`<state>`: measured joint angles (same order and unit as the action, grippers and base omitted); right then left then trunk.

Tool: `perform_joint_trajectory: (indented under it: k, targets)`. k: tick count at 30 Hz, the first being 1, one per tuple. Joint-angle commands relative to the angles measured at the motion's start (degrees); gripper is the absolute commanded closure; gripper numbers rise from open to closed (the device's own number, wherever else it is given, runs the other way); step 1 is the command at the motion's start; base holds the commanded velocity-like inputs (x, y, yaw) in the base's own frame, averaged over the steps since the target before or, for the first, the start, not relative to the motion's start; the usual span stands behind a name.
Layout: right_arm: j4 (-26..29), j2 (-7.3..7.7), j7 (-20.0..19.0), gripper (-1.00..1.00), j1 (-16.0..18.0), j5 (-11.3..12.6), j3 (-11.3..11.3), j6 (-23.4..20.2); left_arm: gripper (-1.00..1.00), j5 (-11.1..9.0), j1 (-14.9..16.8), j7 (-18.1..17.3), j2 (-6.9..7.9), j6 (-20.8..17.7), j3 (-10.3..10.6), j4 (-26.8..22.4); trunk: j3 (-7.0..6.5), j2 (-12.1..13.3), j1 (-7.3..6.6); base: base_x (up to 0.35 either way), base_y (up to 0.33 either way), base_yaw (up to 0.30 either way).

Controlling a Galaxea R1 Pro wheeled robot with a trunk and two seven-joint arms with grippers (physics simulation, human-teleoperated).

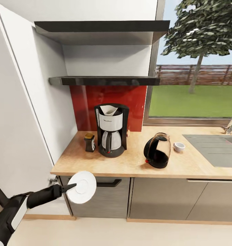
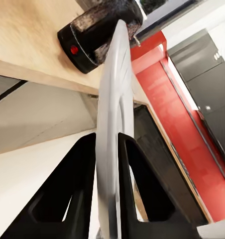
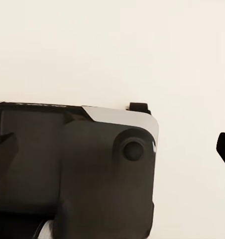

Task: Set up a coffee station on the kitchen countertop: keep the coffee maker on the countertop, move the bottle of coffee from the kitchen shelf to the counter next to the coffee maker, place a paper coffee filter on top of the coffee maker, put the saucer next to the coffee maker with the coffee cup on the saucer, and place the electric kettle next to the coffee maker.

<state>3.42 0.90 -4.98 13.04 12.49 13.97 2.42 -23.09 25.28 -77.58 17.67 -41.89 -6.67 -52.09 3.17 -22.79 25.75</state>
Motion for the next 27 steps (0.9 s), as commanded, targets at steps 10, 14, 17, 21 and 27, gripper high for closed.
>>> perform_joint_trajectory:
  k: [10, 14, 17, 21, 27]
  targets:
    - [-0.5, 0.07, -0.2, -1.0, 0.1, 0.5, 0.5, 0.2, 1.0, -9.1, 10.9, 42.0, -7.05, -1.5, -1.1, 0.4, 0.13, -0.1, 0.03, 0.0, 0.0, 0.0]
    - [-0.5, 0.07, -0.2, -1.0, 0.1, 0.5, 0.5, 0.2, 1.0, -14.8, 12.0, 49.1, -7.33, -1.3, -1.1, 0.4, 0.13, -0.1, 0.03, 0.0, 0.0, 0.0]
    - [-0.5, 0.07, -0.2, -1.0, 0.1, 0.5, 0.5, 0.2, 1.0, -19.0, 12.7, 55.4, -8.16, -1.1, -1.1, 0.0, 0.13, -0.1, 0.03, 0.0, 0.0, 0.0]
    - [-0.6, 0.13, -0.2, -1.0, 0.1, 0.5, 0.5, 0.2, 1.0, -21.6, 14.3, 63.0, -10.57, -0.9, -1.0, -0.2, 0.13, -0.1, 0.03, 0.0, 0.0, 0.0]
    - [-0.6, 0.15, -0.1, -1.0, 0.1, 0.4, 0.5, 0.2, 1.0, -22.1, 15.6, 71.6, -13.92, 0.1, -1.1, -0.1, 0.13, -0.1, 0.03, 0.0, 0.0, 0.0]
